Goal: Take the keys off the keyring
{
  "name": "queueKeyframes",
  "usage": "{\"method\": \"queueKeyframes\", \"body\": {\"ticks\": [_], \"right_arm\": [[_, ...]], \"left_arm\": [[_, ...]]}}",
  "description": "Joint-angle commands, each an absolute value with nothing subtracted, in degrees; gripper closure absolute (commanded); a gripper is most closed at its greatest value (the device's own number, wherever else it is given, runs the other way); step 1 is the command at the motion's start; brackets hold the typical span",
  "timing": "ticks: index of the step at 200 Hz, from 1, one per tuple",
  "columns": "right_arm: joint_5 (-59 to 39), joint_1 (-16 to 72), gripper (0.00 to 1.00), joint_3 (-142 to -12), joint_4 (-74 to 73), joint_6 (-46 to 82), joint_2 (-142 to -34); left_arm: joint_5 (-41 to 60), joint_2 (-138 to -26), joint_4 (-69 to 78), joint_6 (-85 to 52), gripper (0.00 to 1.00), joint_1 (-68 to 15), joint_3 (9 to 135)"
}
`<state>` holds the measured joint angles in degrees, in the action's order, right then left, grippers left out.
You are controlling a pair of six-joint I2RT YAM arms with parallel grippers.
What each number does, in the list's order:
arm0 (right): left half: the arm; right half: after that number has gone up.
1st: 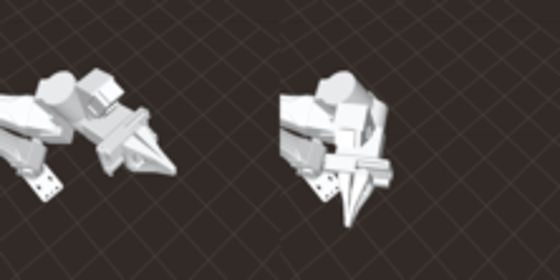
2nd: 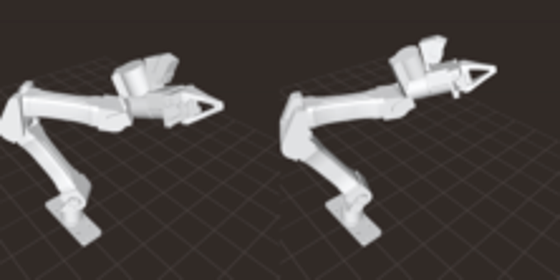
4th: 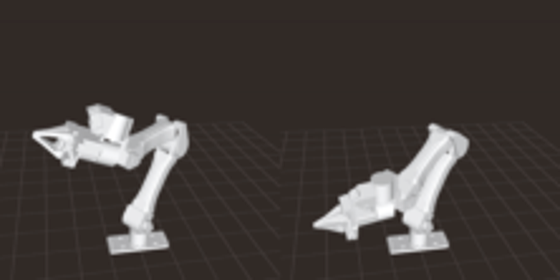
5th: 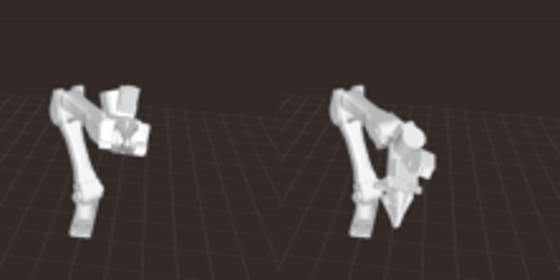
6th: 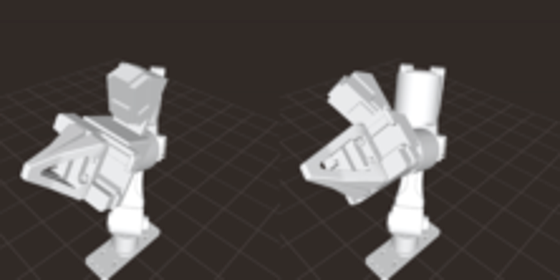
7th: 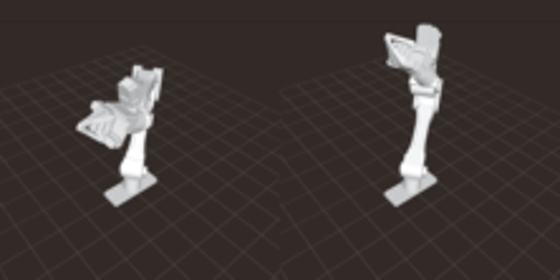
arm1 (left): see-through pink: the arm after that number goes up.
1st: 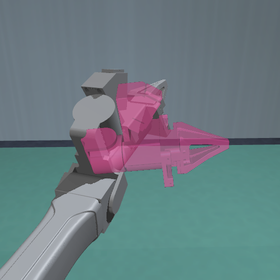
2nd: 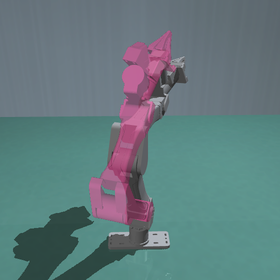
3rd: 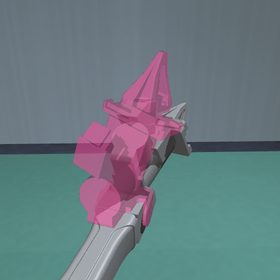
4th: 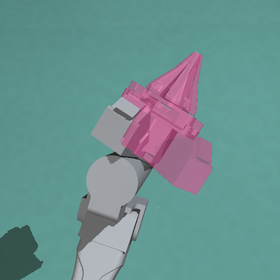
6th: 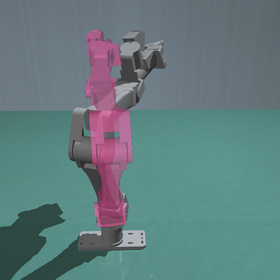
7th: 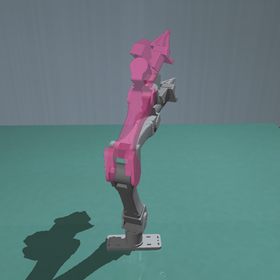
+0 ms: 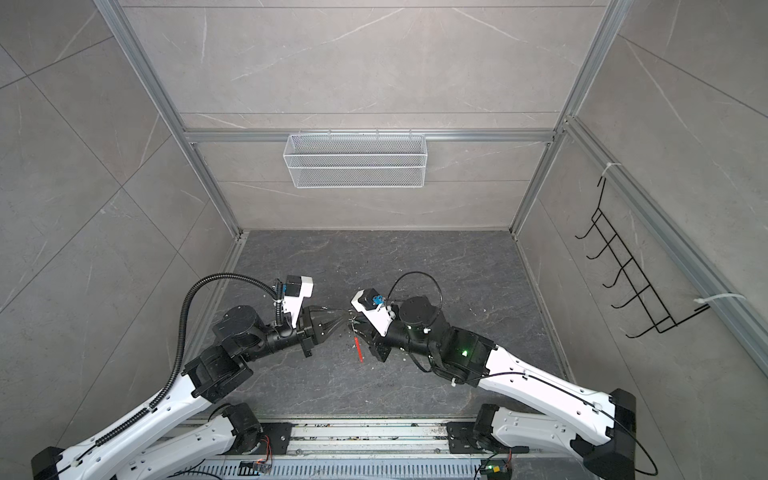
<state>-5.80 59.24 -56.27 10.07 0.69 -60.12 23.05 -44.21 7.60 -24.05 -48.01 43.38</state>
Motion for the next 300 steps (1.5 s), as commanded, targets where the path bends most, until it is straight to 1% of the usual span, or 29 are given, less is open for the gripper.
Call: {"method": "queueKeyframes", "body": {"ticks": [1,31,44,72,146,180,300], "right_arm": [[-6.76,59.51,0.87,-58.18,11.12,0.33,-59.17],[-6.88,59.50,0.95,-58.21,13.25,0.04,-58.21],[-6.89,59.50,1.00,-58.59,14.78,-0.33,-57.93],[-6.61,59.50,1.00,-60.04,17.81,-1.40,-58.11],[-3.38,59.50,1.00,-65.12,23.86,-3.19,-60.69],[-2.15,59.47,1.00,-66.31,25.33,-3.25,-60.99],[-1.04,59.50,1.00,-68.55,27.26,-3.74,-60.82]], "left_arm": [[24.23,-43.29,10.13,-24.26,1.00,-48.28,43.68],[23.35,-42.89,7.90,-23.53,1.00,-48.25,44.41],[23.28,-43.01,6.80,-23.47,1.00,-48.35,44.98],[22.21,-43.24,4.77,-22.65,1.00,-48.81,45.52],[11.77,-42.82,-0.96,-17.89,1.00,-52.84,47.28],[8.52,-42.65,-1.51,-17.01,1.00,-54.14,47.11],[5.41,-42.66,-2.81,-16.51,1.00,-54.58,47.24]]}}
